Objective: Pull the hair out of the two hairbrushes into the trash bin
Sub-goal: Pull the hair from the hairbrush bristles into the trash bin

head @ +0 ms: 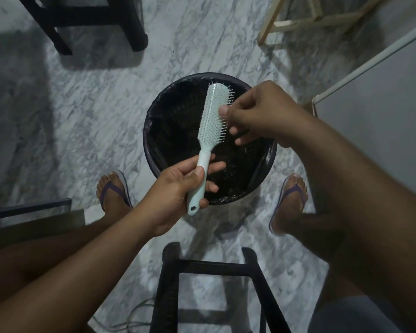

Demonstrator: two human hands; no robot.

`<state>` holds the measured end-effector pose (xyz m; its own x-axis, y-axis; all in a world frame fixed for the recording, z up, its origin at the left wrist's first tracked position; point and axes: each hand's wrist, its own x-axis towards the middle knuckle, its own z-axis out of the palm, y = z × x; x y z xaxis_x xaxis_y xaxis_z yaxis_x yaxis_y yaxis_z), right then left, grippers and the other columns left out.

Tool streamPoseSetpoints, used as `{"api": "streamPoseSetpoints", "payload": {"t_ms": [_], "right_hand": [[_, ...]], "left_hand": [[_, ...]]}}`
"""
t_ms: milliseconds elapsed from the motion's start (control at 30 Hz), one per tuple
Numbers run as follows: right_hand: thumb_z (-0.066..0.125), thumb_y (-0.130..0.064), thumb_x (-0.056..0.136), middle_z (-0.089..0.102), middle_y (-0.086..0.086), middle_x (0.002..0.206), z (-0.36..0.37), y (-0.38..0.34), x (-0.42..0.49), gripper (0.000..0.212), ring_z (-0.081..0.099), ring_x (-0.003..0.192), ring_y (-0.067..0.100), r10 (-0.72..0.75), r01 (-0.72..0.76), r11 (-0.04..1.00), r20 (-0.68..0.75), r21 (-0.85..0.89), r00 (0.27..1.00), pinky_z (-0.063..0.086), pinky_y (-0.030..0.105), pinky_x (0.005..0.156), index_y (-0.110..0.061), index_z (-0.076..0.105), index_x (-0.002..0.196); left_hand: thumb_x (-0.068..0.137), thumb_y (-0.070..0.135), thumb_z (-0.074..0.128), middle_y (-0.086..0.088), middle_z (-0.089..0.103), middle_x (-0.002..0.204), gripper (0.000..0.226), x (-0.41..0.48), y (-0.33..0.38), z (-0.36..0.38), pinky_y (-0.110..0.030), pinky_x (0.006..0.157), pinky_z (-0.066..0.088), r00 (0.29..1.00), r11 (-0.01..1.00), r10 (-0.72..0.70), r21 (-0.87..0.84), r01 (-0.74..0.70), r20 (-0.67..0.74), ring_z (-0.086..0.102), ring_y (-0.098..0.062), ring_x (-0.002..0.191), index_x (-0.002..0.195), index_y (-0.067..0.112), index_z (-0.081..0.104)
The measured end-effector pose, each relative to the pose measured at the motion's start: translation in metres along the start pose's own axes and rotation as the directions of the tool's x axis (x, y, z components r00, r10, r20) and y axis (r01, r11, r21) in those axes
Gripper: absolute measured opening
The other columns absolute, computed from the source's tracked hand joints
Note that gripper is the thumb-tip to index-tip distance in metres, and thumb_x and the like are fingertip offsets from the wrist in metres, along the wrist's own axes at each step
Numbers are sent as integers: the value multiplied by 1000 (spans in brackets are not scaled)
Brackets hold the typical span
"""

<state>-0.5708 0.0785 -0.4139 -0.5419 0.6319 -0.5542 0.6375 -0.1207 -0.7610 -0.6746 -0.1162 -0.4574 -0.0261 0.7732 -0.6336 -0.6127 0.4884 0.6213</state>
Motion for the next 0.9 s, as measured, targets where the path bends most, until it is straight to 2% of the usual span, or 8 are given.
{"api": "streamPoseSetpoints", "payload": {"t_ms": [100,233,333,467,600,700,800,900], "right_hand": [[69,-19,94,71,20,80,-6,-4,-2,28,70,66,18,54,-57,997,53,44,997,65,36,60,9,71,92],[66,-11,93,72,15,79,-10,-8,-2,20,66,65,20,114,-122,985,70,126,991,64,37,60,8,70,91],[64,-13,90,68,14,81,-7,-8,-1,14,65,67,22,109,-115,973,41,200,993,60,32,58,-1,69,87],[65,-9,88,59,14,79,-5,-9,4,7,61,55,14,131,-128,939,12,320,991,56,23,53,-4,64,92],[65,4,86,62,15,81,-8,-8,7,4,61,70,18,132,-164,926,115,340,985,58,22,58,3,67,89],[63,7,87,62,13,84,-12,-7,9,10,66,69,15,137,-205,900,198,385,971,60,24,62,-1,65,80],[61,6,89,58,11,81,-14,-6,11,9,64,65,15,164,-261,847,240,462,957,61,26,62,-2,61,85],[59,6,91,57,13,86,-12,-7,11,7,62,64,15,182,-262,849,211,459,960,61,28,62,0,61,94]], "left_hand": [[101,14,46,-6,69,131,37,-2,0,2,-27,57,49,1000,999,-14,-34,15,19,63,-12,76,136,11,55],[98,16,49,-7,69,131,39,-4,1,7,-26,56,48,998,994,-28,-100,34,58,62,-11,75,135,10,56],[98,15,48,-8,68,132,40,-5,1,7,-26,58,48,995,996,-22,-80,30,94,62,-12,76,137,10,54],[98,15,47,-8,67,133,40,-6,-1,8,-27,59,48,991,996,-26,-82,37,131,62,-12,77,138,10,54],[97,14,48,-8,66,134,41,-6,-3,8,-26,58,47,991,989,-24,-143,43,129,60,-12,77,138,9,54],[98,14,48,-8,65,136,41,-6,-3,7,-26,58,47,990,988,-19,-149,40,137,60,-12,77,139,9,53],[98,14,49,-8,65,135,42,-5,-2,6,-26,59,47,992,991,-9,-130,26,127,60,-12,78,139,9,53],[98,13,48,-7,67,133,41,-5,-2,6,-26,58,47,994,993,-8,-114,20,105,60,-12,77,138,9,54]]}}
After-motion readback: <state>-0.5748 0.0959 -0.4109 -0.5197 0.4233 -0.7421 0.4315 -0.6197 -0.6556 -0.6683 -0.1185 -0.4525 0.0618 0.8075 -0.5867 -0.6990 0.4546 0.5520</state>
